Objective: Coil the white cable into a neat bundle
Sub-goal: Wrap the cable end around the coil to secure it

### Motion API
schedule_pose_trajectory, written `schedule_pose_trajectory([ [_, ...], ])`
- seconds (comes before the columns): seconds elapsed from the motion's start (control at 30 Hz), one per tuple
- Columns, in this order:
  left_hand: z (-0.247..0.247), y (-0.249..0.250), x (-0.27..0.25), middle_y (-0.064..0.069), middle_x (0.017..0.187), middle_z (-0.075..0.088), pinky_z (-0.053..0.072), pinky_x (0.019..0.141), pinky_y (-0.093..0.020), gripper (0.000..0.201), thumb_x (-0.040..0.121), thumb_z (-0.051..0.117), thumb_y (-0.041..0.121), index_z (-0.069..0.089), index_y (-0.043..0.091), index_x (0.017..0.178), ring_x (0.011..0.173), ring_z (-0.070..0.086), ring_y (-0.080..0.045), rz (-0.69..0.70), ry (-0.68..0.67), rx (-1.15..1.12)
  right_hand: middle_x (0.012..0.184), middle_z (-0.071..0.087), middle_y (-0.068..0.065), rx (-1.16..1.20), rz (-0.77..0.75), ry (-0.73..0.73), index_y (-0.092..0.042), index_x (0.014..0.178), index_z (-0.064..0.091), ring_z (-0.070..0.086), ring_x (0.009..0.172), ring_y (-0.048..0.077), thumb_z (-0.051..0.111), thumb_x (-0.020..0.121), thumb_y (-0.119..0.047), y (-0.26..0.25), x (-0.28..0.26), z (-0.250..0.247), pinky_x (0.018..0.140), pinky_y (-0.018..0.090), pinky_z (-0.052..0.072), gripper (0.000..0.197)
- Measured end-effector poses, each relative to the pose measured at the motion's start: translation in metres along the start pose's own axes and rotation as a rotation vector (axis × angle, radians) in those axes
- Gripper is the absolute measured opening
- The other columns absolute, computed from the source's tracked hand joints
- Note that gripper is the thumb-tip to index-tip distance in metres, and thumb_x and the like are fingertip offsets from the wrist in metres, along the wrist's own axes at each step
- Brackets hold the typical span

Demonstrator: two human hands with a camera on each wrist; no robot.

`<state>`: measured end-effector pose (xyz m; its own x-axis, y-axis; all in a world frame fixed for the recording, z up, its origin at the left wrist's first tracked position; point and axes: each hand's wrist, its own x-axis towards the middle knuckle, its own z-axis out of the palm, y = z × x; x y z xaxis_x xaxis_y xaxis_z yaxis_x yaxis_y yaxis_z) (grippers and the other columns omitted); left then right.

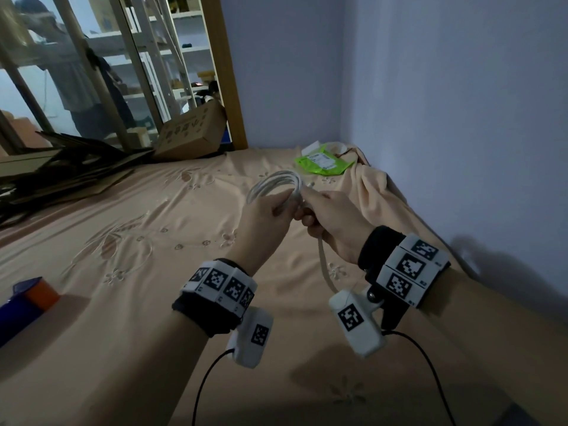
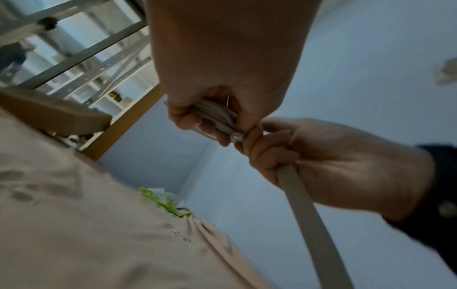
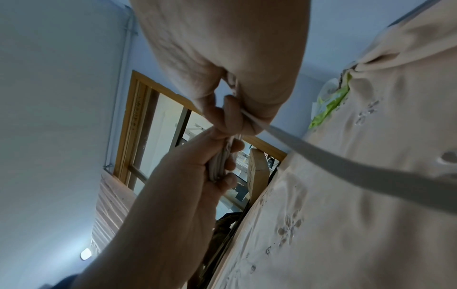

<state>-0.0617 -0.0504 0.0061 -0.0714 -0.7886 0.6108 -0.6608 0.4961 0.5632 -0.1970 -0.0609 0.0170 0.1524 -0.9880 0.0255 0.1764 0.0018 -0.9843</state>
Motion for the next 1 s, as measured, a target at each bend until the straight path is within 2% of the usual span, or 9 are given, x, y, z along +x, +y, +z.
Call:
schedule_pose_trajectory([
  [0.07, 0.002, -0.002, 0.001, 0.008, 0.063, 0.054, 0.037, 0.059, -0.025, 0.022, 0.094, 0.053, 0.015, 0.059, 0.017, 0.073, 0.062, 0.048, -0.006, 0.124, -0.006, 0.14, 0.064, 0.053, 0.005, -0.072, -0.025, 0.014, -0.007, 0.08, 0.058, 0.042, 0.048, 0.009, 0.062, 0.094, -0.036, 0.003, 0.002, -0.001, 0.043, 0.02, 0.033, 0.033],
  [0.13, 0.004, -0.001, 0.001, -0.001, 0.07, 0.058, 0.038, 0.064, -0.032, 0.018, 0.092, 0.051, 0.012, 0.062, 0.012, 0.077, 0.07, 0.051, -0.019, 0.203, -0.014, 0.217, 0.063, 0.05, 0.005, -0.064, -0.026, 0.025, -0.009, 0.075, 0.057, 0.039, 0.047, 0.01, 0.065, 0.092, -0.036, 0.006, 0.004, -0.002, 0.044, 0.022, 0.033, 0.033],
  [0.2, 0.006, 0.002, -0.001, -0.007, 0.071, 0.057, 0.03, 0.067, -0.026, 0.016, 0.094, 0.05, 0.007, 0.062, 0.007, 0.083, 0.071, 0.05, -0.025, 0.256, -0.024, 0.245, 0.062, 0.049, 0.005, -0.003, -0.009, 0.038, -0.009, 0.075, 0.057, 0.038, 0.045, 0.01, 0.065, 0.094, -0.031, 0.007, 0.005, -0.004, 0.043, 0.022, 0.032, 0.031],
  [0.5, 0.007, 0.009, 0.0, -0.011, 0.095, 0.063, 0.028, 0.076, -0.017, 0.02, 0.098, 0.045, 0.007, 0.064, 0.0, 0.099, 0.089, 0.049, -0.017, 0.257, -0.052, 0.183, 0.052, 0.049, 0.002, -0.002, -0.043, 0.093, -0.009, 0.066, 0.056, 0.036, 0.041, 0.01, 0.059, 0.092, -0.017, 0.007, 0.007, -0.008, 0.043, 0.024, 0.029, 0.027],
  [0.63, 0.003, 0.009, 0.003, -0.012, 0.129, 0.054, 0.036, 0.096, -0.018, 0.032, 0.099, 0.045, 0.007, 0.059, 0.002, 0.127, 0.117, 0.05, -0.019, 0.29, 0.038, 0.139, 0.054, 0.05, 0.004, 0.003, -0.055, 0.084, -0.004, 0.068, 0.06, 0.032, 0.042, 0.011, 0.053, 0.092, -0.01, 0.007, 0.011, -0.01, 0.043, 0.025, 0.026, 0.026],
  [0.77, -0.009, 0.013, 0.004, -0.013, 0.143, 0.042, 0.03, 0.099, -0.008, 0.044, 0.097, 0.043, 0.001, 0.047, 0.007, 0.141, 0.13, 0.041, -0.018, 0.297, 0.259, 0.081, 0.056, 0.047, 0.003, 0.073, -0.048, 0.078, -0.001, 0.077, 0.059, 0.028, 0.042, 0.009, 0.056, 0.092, -0.008, 0.006, 0.013, -0.016, 0.041, 0.023, 0.024, 0.018],
  [0.87, -0.013, 0.011, 0.005, -0.015, 0.137, 0.044, 0.042, 0.098, -0.021, 0.047, 0.097, 0.039, -0.003, 0.041, 0.009, 0.142, 0.119, 0.049, -0.022, 0.164, 0.421, -0.041, 0.056, 0.044, 0.001, 0.129, -0.058, 0.053, -0.005, 0.075, 0.055, 0.028, 0.043, 0.008, 0.056, 0.094, -0.009, 0.004, 0.013, -0.018, 0.042, 0.022, 0.025, 0.019],
  [0.93, -0.012, 0.01, 0.011, -0.007, 0.124, 0.05, 0.053, 0.079, -0.025, 0.044, 0.098, 0.035, -0.003, 0.042, 0.016, 0.137, 0.102, 0.058, -0.016, -0.118, 0.421, -0.323, 0.057, 0.043, -0.001, 0.16, -0.067, 0.022, -0.005, 0.081, 0.055, 0.03, 0.043, 0.007, 0.054, 0.097, -0.01, 0.002, 0.013, -0.017, 0.042, 0.02, 0.027, 0.017],
  [1.0, -0.011, 0.008, 0.015, -0.007, 0.11, 0.059, 0.056, 0.065, -0.027, 0.03, 0.1, 0.039, 0.0, 0.05, 0.013, 0.124, 0.088, 0.063, -0.017, -0.439, 0.305, -0.632, 0.059, 0.043, -0.001, 0.202, -0.073, -0.02, -0.006, 0.083, 0.055, 0.032, 0.044, 0.005, 0.05, 0.1, -0.01, 0.0, 0.012, -0.016, 0.042, 0.018, 0.029, 0.019],
])
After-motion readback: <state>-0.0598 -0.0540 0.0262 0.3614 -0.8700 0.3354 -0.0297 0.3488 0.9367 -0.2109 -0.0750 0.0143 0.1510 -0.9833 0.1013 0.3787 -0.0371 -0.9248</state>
